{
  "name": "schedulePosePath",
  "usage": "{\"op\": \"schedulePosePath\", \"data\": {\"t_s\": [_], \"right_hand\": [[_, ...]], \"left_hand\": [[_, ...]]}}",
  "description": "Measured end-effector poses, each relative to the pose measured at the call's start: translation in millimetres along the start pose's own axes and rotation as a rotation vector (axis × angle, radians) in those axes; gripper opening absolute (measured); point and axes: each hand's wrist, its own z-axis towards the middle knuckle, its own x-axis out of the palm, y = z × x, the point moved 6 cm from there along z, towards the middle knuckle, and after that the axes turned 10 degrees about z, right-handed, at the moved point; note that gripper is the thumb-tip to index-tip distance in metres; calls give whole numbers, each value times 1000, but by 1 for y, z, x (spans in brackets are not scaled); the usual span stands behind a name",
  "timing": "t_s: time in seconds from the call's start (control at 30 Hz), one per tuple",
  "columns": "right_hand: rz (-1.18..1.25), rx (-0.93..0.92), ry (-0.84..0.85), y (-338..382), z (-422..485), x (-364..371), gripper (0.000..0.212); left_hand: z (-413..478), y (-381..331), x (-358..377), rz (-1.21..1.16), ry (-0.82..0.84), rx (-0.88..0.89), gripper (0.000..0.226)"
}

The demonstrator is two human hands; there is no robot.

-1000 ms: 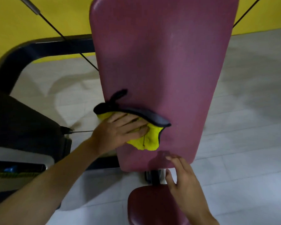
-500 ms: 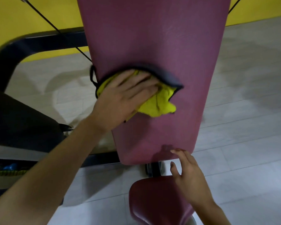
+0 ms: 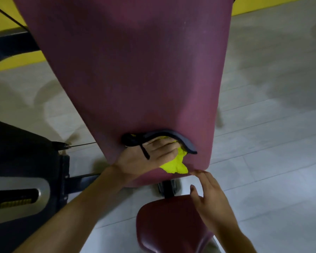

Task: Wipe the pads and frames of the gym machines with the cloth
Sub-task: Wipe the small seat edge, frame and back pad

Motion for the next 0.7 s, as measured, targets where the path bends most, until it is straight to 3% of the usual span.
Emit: {"op": "schedulePosePath", "data": {"t_s": [0.07,0.17,0.33,0.43,0.6,0.7], "right_hand": [[-13,32,16,-4,-1,-9,45],[-17,47,24,2,1,-26,44],[-43,110,7,-2,4,-49,38],[-34,158,-30,-21,1,-55,36],[54,237,-94,-56,-13,-62,32],[105,246,-120,-69,-21,-68,31]], "left_hand": [[15,8,-50,162,-170,-84,34],[52,50,-142,130,-478,-200,37],[103,67,-187,214,-616,-392,33],[125,24,-141,263,-550,-250,32],[122,-58,-38,435,-198,45,50],[118,-51,-45,336,-191,52,34]]}}
